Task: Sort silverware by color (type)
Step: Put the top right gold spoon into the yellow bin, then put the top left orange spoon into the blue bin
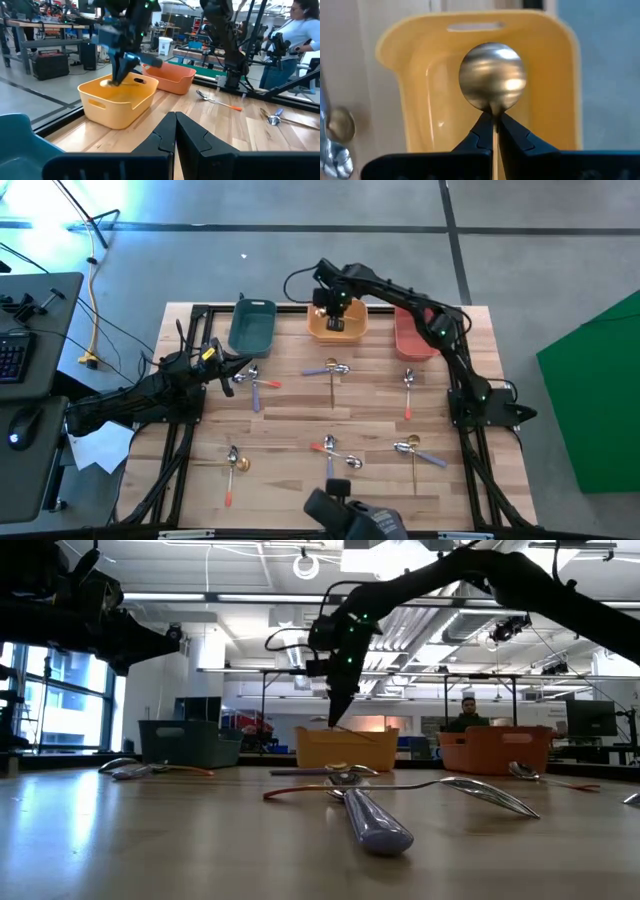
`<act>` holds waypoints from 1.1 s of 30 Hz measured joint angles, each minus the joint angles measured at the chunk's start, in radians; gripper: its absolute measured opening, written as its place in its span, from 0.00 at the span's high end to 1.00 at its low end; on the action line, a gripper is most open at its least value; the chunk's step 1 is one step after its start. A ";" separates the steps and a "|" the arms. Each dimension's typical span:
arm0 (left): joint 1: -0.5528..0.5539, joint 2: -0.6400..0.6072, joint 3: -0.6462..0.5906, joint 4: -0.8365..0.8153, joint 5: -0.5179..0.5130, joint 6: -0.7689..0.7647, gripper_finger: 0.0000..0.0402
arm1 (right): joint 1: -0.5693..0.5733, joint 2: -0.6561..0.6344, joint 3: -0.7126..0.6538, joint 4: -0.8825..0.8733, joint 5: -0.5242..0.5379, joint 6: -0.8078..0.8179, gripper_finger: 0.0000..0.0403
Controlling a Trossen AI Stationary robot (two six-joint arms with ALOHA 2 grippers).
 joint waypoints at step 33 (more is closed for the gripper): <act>0.000 0.083 0.000 0.084 0.111 -0.063 1.00 | 0.058 -0.331 -0.413 0.403 -0.071 0.083 1.00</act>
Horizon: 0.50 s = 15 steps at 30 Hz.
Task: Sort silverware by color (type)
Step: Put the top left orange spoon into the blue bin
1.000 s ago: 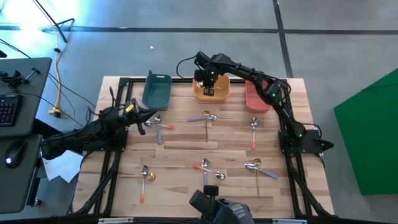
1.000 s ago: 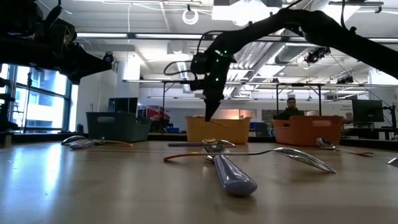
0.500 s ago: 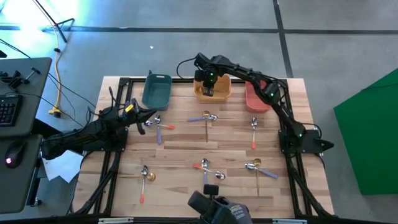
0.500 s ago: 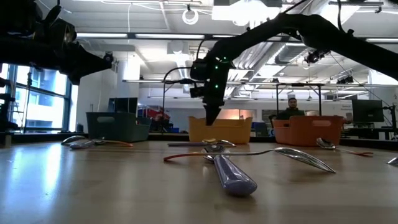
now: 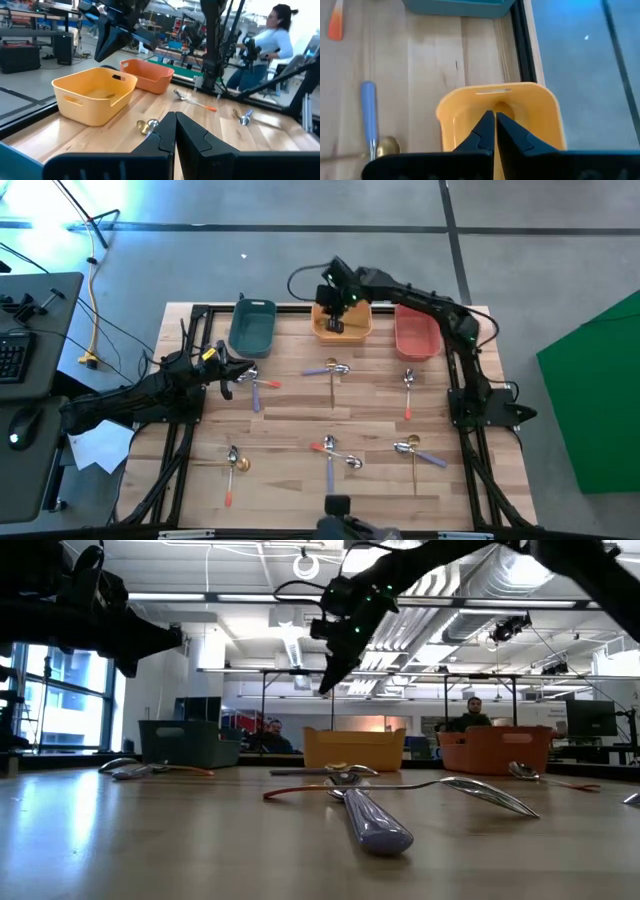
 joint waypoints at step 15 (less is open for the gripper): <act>0.000 0.188 0.084 0.023 0.045 0.090 1.00 | 0.056 -0.617 -1.116 1.242 -0.040 0.331 1.00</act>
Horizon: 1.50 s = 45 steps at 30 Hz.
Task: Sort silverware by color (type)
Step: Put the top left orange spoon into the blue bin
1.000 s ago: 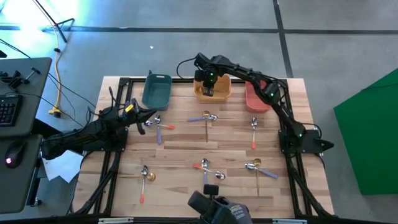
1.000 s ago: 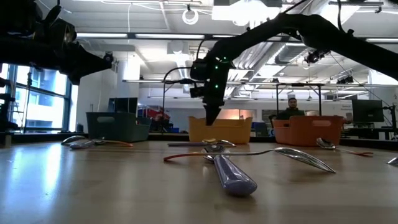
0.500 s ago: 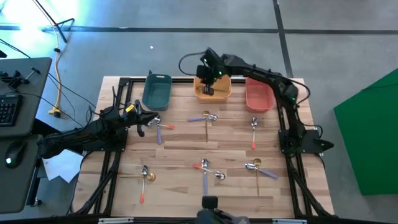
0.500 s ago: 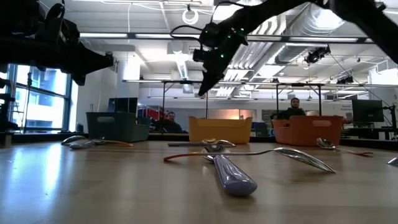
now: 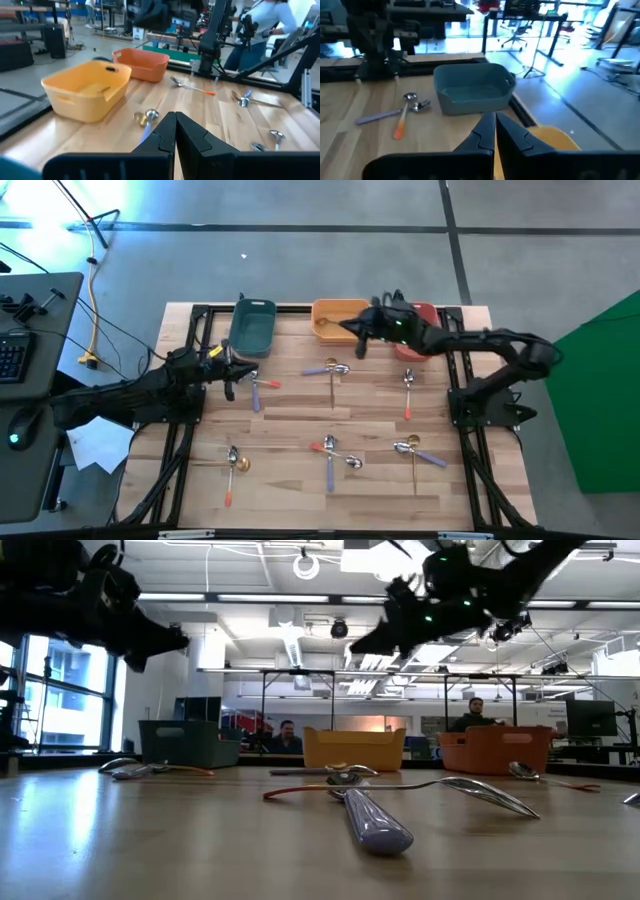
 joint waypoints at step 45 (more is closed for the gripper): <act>-0.092 1.161 0.624 -0.719 -0.235 0.275 0.68 | 0.025 -0.192 -0.155 0.058 0.010 -0.064 1.00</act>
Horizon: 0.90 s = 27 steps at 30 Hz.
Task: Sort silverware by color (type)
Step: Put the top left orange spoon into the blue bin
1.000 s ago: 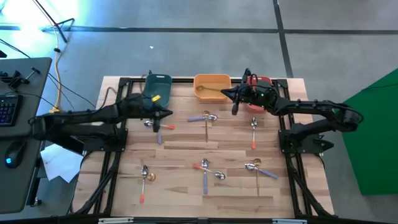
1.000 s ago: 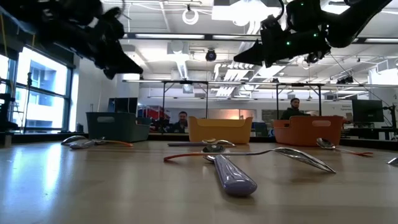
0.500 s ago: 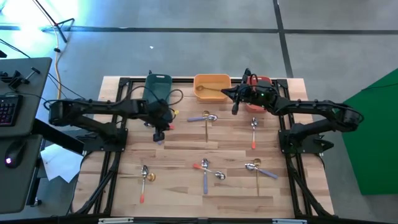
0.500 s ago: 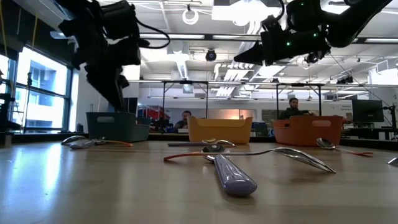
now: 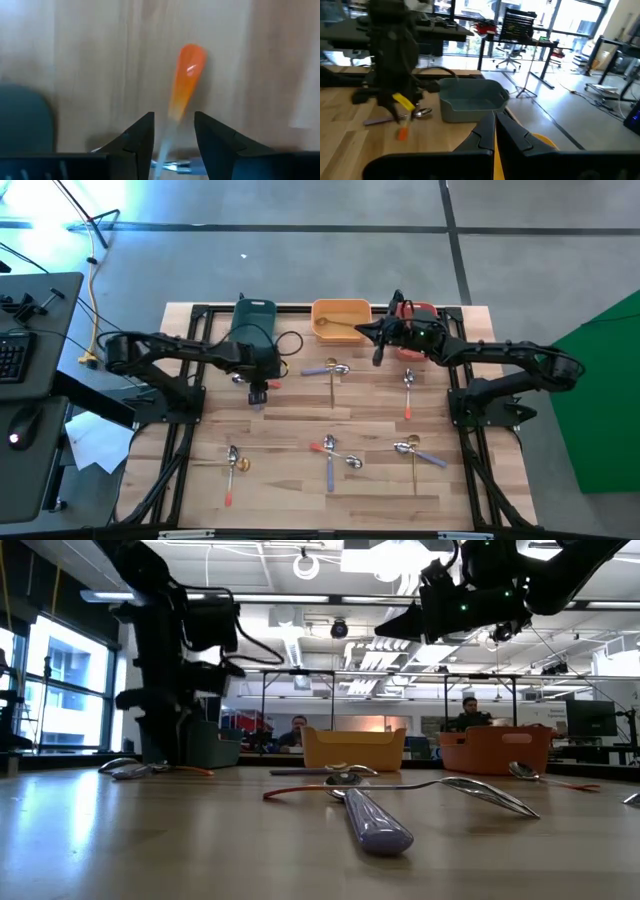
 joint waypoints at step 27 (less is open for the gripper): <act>0.014 0.014 0.174 -0.187 -0.015 -0.067 0.99 | 0.112 -0.001 0.000 0.000 -0.001 -0.071 1.00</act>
